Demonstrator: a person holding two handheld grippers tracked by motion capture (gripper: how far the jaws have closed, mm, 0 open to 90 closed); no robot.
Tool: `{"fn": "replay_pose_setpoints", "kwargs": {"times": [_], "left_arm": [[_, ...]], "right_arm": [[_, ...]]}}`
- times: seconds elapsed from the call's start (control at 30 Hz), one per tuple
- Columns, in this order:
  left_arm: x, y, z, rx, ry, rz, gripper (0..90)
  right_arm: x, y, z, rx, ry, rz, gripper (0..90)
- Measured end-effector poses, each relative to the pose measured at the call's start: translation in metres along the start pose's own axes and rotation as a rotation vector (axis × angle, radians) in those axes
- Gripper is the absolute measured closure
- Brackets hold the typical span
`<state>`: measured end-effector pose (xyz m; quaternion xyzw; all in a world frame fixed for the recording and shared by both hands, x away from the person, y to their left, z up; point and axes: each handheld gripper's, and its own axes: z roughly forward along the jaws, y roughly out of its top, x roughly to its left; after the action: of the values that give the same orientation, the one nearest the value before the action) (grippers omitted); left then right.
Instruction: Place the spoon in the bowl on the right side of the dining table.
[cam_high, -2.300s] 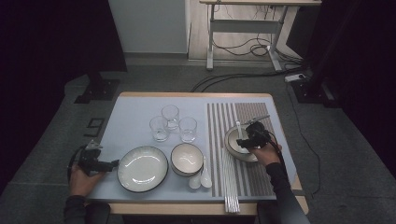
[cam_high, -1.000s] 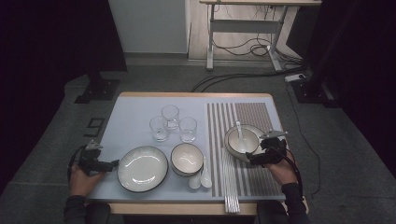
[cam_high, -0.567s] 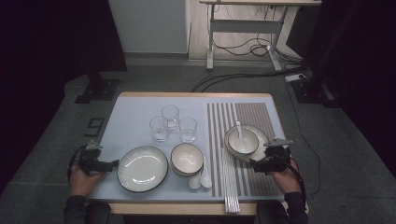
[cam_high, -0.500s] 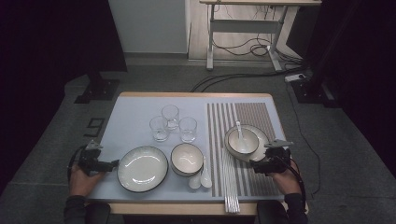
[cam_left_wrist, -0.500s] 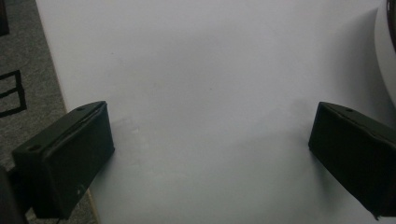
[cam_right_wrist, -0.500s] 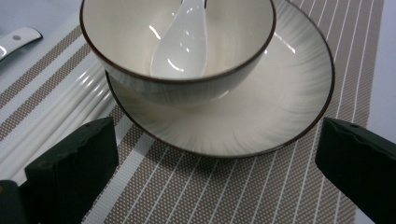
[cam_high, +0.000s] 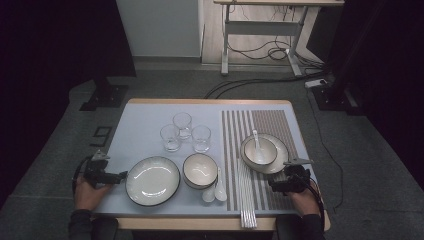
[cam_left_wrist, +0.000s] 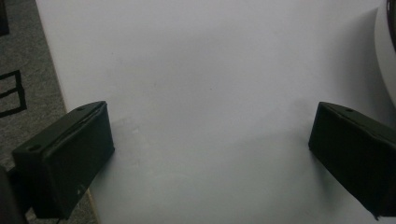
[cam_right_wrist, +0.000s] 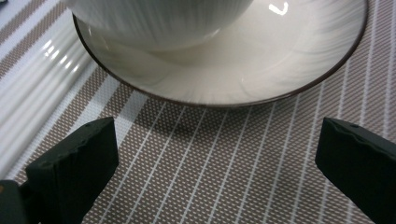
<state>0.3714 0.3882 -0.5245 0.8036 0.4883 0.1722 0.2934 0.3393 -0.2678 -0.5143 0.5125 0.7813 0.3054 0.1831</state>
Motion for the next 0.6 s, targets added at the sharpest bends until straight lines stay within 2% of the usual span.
{"fn": "replay_pose_setpoints", "kwargs": {"times": [0.27,0.37,0.47,0.6], "left_arm": [[0.0,0.0,0.0,0.0,0.0,0.0,0.0],[0.0,0.0,0.0,0.0,0.0,0.0,0.0],[0.0,0.0,0.0,0.001,-0.001,0.0,0.0],[0.0,0.0,0.0,0.001,-0.001,0.0,0.0]], "right_arm": [[0.004,-0.008,0.016,-0.021,0.036,-0.027,0.0],[0.005,-0.01,0.018,-0.043,0.022,-0.052,0.0],[0.006,-0.014,0.018,-0.076,0.018,-0.039,0.0],[0.007,-0.014,0.019,-0.079,0.011,-0.038,0.0]]}}
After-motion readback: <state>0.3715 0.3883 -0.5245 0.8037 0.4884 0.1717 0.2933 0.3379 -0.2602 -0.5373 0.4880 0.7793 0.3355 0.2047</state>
